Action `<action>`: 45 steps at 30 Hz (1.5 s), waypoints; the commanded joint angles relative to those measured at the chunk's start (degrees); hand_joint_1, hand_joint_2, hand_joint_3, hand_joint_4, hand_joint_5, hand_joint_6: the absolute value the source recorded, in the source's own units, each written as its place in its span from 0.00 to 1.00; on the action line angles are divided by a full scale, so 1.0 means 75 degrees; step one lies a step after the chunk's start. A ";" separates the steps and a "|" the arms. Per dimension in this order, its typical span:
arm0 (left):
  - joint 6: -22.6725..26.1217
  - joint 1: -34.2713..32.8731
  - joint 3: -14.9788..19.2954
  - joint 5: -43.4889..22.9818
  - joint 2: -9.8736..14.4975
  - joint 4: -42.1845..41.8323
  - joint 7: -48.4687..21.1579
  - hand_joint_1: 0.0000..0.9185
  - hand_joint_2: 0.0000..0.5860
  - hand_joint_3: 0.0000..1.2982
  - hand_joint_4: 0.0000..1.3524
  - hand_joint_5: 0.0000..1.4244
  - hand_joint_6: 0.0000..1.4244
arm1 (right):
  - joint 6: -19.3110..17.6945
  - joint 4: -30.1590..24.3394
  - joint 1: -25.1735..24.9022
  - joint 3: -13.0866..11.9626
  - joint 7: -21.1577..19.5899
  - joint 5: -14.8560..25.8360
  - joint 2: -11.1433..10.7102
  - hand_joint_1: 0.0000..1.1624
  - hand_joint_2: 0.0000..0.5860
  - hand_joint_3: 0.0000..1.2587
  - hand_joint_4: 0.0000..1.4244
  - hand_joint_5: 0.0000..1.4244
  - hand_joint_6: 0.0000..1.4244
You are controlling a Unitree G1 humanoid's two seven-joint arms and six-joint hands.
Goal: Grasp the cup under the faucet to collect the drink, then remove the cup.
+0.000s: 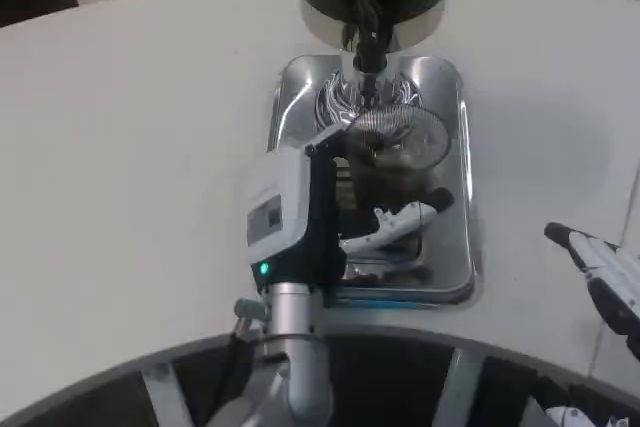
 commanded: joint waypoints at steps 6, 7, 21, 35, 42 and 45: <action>-0.0544 0.0170 0.0225 -0.0341 -0.0358 0.0236 0.0095 0.68 0.10 0.82 0.90 1.00 1.00 | 0.0188 -0.0094 -0.0009 0.0044 0.0164 -0.0147 0.0020 0.56 0.68 0.00 0.00 0.00 0.00; -0.0546 0.0186 0.0228 -0.0325 -0.0343 0.0205 0.0100 0.68 0.10 0.82 0.90 1.00 1.00 | 0.0184 -0.0088 0.0002 0.0051 0.0157 -0.0141 0.0031 0.56 0.68 0.00 0.00 0.00 0.00; -0.0428 0.1042 0.0026 0.0165 0.0338 -0.1173 0.0066 0.72 0.10 0.84 0.91 1.00 1.00 | -0.0067 0.0200 -0.0068 0.0258 0.0065 0.0055 -0.0018 0.54 0.67 0.00 0.00 0.00 0.00; -0.0002 0.2273 0.0052 0.0496 0.0908 -0.3130 -0.0312 0.74 0.11 0.85 0.91 1.00 1.00 | -0.0404 0.0344 -0.0141 0.0380 -0.0115 0.0047 0.0067 0.54 0.67 0.00 0.00 0.00 0.00; 0.0112 0.2778 0.0212 0.0456 0.1018 -0.4091 -0.0517 0.75 0.12 0.85 0.91 1.00 1.00 | -0.0677 0.0305 0.0025 0.0204 -0.0405 -0.0223 0.0096 0.54 0.68 0.00 0.00 0.00 0.00; 0.0140 0.3048 0.0328 0.0429 0.1076 -0.4599 -0.0642 0.74 0.13 0.85 0.91 1.00 1.00 | -0.0805 0.0355 0.0024 0.0181 -0.0487 -0.0451 0.0044 0.54 0.68 0.00 0.00 0.00 0.00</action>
